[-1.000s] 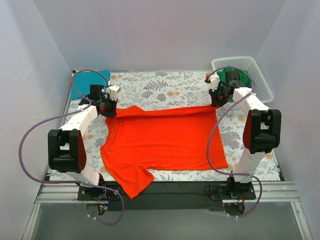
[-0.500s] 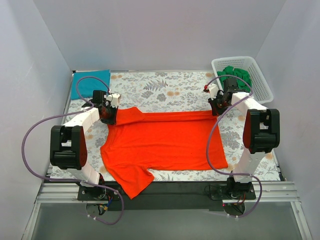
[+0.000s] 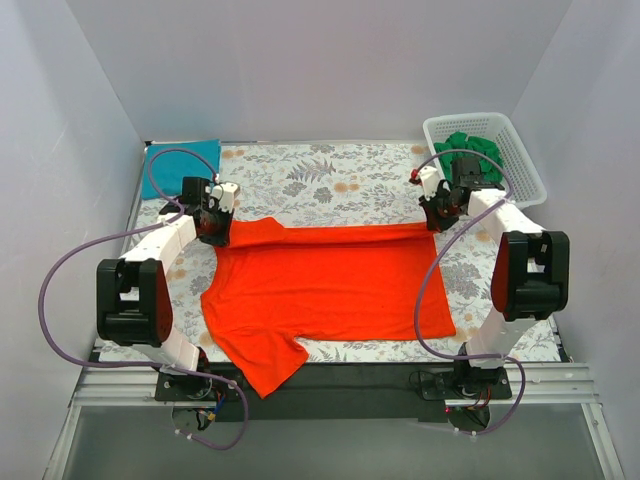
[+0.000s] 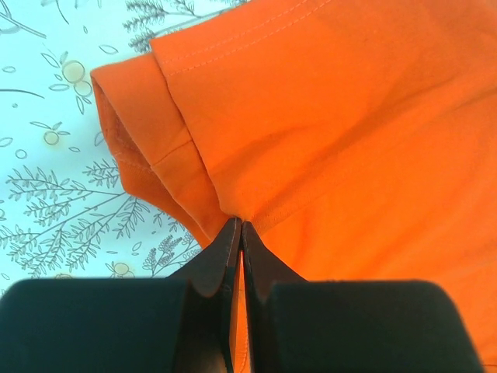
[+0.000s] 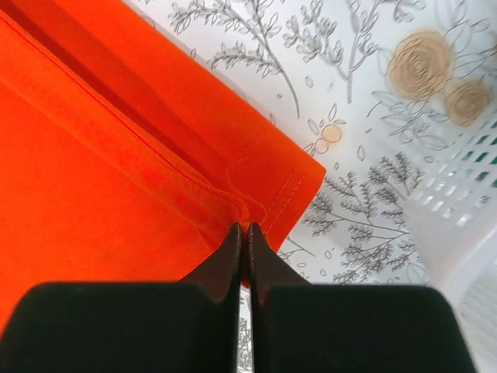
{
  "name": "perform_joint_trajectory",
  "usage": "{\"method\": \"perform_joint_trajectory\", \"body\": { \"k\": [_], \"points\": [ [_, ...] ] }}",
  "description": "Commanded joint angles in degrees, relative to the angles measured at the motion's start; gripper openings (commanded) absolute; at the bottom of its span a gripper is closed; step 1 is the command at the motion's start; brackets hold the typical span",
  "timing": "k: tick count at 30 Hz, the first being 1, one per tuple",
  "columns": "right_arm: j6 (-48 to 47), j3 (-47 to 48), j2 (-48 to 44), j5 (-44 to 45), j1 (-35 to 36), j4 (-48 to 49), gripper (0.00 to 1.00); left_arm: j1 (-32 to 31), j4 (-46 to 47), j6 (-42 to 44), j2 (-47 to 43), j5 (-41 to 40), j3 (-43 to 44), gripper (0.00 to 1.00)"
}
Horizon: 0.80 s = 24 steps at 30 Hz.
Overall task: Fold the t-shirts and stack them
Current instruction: Fold the tshirt
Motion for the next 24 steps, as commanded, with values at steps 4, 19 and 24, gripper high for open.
{"method": "perform_joint_trajectory", "body": {
  "k": [4,19,24],
  "points": [
    [-1.15,-3.10,0.75,-0.05,-0.65,0.02,0.01,0.22,-0.02,-0.09,-0.35,-0.37,-1.93,0.00],
    [-0.79,0.32,2.25,1.36,-0.65,1.17,0.01,0.22,-2.57,-2.46,-1.30,-0.01,-0.88,0.00],
    [-1.32,0.59,0.76,1.80,-0.65,0.82,0.01,0.22,-4.94,-2.81,-2.63,0.95,0.09,0.00]
  ]
}}
